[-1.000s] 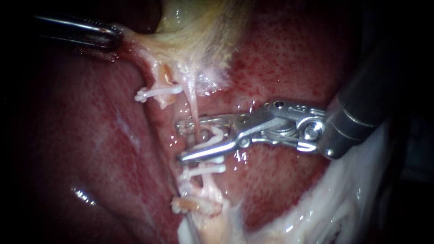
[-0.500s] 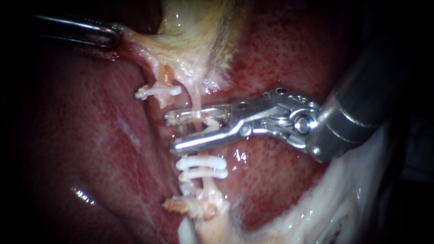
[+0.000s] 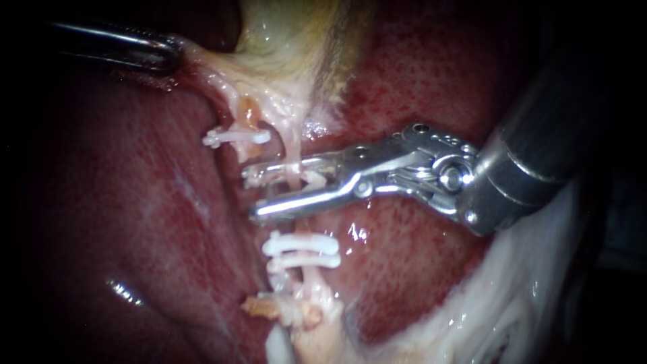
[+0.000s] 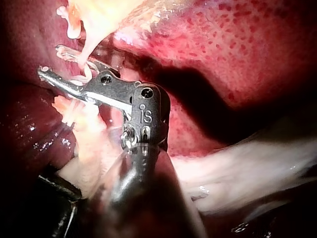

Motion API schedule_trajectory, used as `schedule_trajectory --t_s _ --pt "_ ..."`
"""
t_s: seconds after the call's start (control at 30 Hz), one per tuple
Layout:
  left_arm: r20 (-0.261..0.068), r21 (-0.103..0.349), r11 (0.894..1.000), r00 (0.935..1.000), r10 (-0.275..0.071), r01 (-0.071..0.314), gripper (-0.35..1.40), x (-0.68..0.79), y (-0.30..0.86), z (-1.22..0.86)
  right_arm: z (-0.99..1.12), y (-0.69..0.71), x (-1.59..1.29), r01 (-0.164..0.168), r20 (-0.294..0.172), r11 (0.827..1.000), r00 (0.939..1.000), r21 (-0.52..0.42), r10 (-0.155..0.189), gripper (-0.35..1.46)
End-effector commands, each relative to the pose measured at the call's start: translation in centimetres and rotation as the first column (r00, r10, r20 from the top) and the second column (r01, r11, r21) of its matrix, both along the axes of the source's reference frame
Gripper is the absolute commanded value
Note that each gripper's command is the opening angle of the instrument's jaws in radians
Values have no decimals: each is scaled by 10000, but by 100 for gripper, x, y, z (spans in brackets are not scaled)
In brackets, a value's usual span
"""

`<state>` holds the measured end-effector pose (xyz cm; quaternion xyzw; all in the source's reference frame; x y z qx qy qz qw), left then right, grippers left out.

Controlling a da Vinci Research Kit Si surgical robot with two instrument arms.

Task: Clipping third clip right tube

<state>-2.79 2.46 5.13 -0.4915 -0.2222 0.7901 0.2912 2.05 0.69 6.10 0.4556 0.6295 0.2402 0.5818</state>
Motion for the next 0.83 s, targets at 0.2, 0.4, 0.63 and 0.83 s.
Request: schedule_trajectory --t_s 0.2,0.4,0.63,0.83 --pt "0 0 10000 10000 2 -2 -35 0 0 1 -4 1 -2 17 -20 10000 10000 15 -17 -27" --pt "0 0 10000 10000 0 0 -35 0 0 1 -5 -1 -4 253 135 9965 9996 797 -264 -35" --pt "-1 0 10000 10000 -1 1 -35 -1 1 2 -4 -2 -4 324 156 9965 9993 771 -337 -35" --pt "-1 0 10000 10000 -1 1 -35 -1 1 2 1 -2 -4 340 173 9962 9992 808 -355 -35"
